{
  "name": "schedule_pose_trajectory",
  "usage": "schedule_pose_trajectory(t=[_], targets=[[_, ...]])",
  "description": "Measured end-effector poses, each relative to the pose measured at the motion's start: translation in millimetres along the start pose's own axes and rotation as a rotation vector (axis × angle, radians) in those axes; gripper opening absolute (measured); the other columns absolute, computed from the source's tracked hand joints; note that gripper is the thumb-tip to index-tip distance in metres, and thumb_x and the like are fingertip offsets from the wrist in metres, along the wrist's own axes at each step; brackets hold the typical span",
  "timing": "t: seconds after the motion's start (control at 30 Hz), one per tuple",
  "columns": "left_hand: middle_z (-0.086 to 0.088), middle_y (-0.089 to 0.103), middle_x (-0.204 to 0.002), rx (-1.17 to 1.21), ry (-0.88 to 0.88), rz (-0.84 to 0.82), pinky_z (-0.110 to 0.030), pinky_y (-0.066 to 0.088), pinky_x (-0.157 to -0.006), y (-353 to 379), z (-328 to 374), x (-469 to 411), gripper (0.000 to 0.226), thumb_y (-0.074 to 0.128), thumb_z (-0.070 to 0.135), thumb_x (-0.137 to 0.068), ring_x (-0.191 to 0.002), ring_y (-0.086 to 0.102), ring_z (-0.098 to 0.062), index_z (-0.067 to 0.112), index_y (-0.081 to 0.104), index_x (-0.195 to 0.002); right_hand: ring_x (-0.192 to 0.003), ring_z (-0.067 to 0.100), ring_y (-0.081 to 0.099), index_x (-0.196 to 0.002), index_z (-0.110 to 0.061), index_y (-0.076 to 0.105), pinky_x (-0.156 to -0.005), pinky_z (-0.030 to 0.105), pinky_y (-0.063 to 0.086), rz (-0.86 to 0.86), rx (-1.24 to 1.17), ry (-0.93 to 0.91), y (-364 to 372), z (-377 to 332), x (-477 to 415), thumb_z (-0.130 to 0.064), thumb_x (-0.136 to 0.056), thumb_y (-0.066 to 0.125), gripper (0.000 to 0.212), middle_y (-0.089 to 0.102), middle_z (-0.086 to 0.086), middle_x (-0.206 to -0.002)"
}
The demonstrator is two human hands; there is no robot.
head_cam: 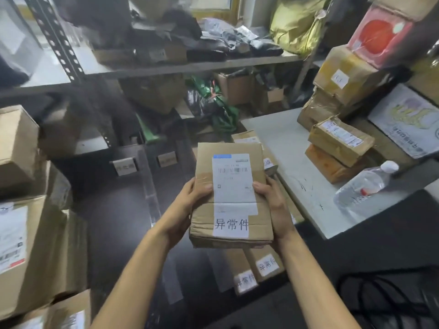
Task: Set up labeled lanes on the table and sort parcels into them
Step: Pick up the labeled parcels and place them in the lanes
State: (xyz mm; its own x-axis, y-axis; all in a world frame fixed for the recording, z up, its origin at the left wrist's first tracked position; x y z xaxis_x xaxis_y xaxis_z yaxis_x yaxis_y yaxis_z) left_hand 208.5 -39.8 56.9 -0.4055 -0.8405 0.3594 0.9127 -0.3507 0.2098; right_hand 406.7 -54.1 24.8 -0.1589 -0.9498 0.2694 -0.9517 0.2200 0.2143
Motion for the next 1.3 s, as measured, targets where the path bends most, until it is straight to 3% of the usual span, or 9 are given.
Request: schedule_pose_trajectory(t=[0.13, 0.3, 0.4, 0.57, 0.8, 0.9, 1.07, 1.2, 1.3], targets=[[0.000, 0.077, -0.115, -0.007, -0.129, 0.065, -0.031, 0.057, -0.088, 14, -11, -33, 0.046, 0.068, 0.049, -0.082, -0.102, 0.074, -0.017, 0.023, 0.072, -0.120, -0.103, 0.023, 0.074, -0.134, -0.017, 0.055, -0.082, 0.041, 0.060, 0.018, 0.007, 0.137, -26, -4, -36, -0.032, -0.084, 0.075, 0.056, 0.075, 0.003, -0.116], [0.000, 0.077, -0.088, -0.235, -0.411, 0.133, -0.037, 0.060, -0.074, 5, -24, -72, 0.043, 0.045, 0.055, -0.098, -0.081, 0.071, -0.019, 0.023, 0.072, -0.108, -0.102, 0.023, 0.074, -0.133, -0.019, 0.058, -0.092, 0.046, 0.060, -0.047, 0.193, 0.338, -41, 5, -76, -0.046, -0.068, 0.082, 0.074, 0.074, 0.002, -0.113], [-0.011, 0.075, -0.096, -0.285, -0.488, 0.124, -0.036, 0.061, -0.063, 11, -30, -81, 0.049, 0.041, 0.056, -0.101, -0.079, 0.071, -0.024, 0.018, 0.071, -0.111, -0.107, 0.027, 0.073, -0.129, -0.019, 0.062, -0.100, 0.054, 0.055, -0.072, 0.276, 0.418, -53, 8, -92, -0.056, -0.056, 0.086, 0.086, 0.076, 0.004, -0.115], [-0.011, 0.072, -0.093, -0.333, -0.525, 0.182, -0.039, 0.063, -0.063, 20, -38, -91, 0.041, 0.042, 0.043, -0.103, -0.071, 0.072, -0.024, 0.014, 0.069, -0.112, -0.107, 0.019, 0.071, -0.130, -0.022, 0.057, -0.100, 0.048, 0.055, -0.158, 0.447, 0.431, -51, 4, -96, -0.038, -0.090, 0.065, 0.043, 0.072, -0.002, -0.119], [-0.015, 0.064, -0.111, -0.436, -0.643, 0.254, -0.038, 0.062, -0.058, 34, -54, -92, 0.042, 0.046, 0.040, -0.103, -0.078, 0.067, -0.031, 0.006, 0.059, -0.124, -0.115, 0.017, 0.063, -0.136, -0.017, 0.046, -0.103, 0.043, 0.052, -0.302, 0.639, 0.469, -55, 15, -98, -0.024, -0.088, 0.052, 0.048, 0.063, 0.000, -0.130], [-0.007, 0.065, -0.106, -0.422, -0.595, 0.297, -0.047, 0.064, -0.069, 45, -59, -93, 0.025, 0.048, 0.031, -0.101, -0.089, 0.067, -0.030, 0.013, 0.059, -0.115, -0.116, 0.016, 0.062, -0.128, -0.022, 0.051, -0.106, 0.043, 0.050, -0.322, 0.670, 0.422, -58, 13, -95, -0.023, -0.087, 0.052, 0.041, 0.063, -0.001, -0.131], [-0.006, 0.065, -0.117, -0.352, -0.497, 0.429, -0.044, 0.061, -0.062, 57, -52, -97, 0.025, 0.047, 0.020, -0.099, -0.092, 0.064, -0.022, 0.015, 0.060, -0.120, -0.113, 0.012, 0.057, -0.131, -0.029, 0.045, -0.097, 0.029, 0.045, -0.354, 0.614, 0.348, -53, -7, -93, -0.013, -0.102, 0.050, 0.033, 0.058, -0.010, -0.120], [-0.007, 0.062, -0.123, -0.331, -0.394, 0.523, -0.056, 0.061, -0.080, 60, -46, -86, 0.050, 0.049, 0.040, -0.084, -0.101, 0.067, -0.026, 0.017, 0.053, -0.129, -0.120, 0.011, 0.054, -0.149, -0.023, 0.042, -0.108, 0.034, 0.043, -0.402, 0.641, 0.329, -51, -9, -93, -0.020, -0.104, 0.052, 0.046, 0.057, -0.011, -0.134], [-0.008, 0.057, -0.136, -0.362, -0.347, 0.558, -0.054, 0.055, -0.097, 62, -47, -79, 0.045, 0.048, 0.031, -0.098, -0.119, 0.061, -0.028, 0.015, 0.048, -0.140, -0.116, 0.010, 0.051, -0.150, -0.017, 0.043, -0.101, 0.029, 0.040, -0.403, 0.681, 0.300, -47, -9, -89, -0.018, -0.105, 0.051, 0.046, 0.055, -0.009, -0.135]])
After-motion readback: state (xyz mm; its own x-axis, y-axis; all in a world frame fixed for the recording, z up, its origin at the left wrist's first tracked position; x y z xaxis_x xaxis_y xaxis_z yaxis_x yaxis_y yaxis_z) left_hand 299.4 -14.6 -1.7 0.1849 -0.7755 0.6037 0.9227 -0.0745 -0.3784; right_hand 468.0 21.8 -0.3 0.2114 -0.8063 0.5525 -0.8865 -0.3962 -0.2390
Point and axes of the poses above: each hand's wrist, its own x-axis away from the middle knuckle, its own y-axis out of the palm, z = x × y, the point moved 3 cm from there along -x, towards the middle knuckle
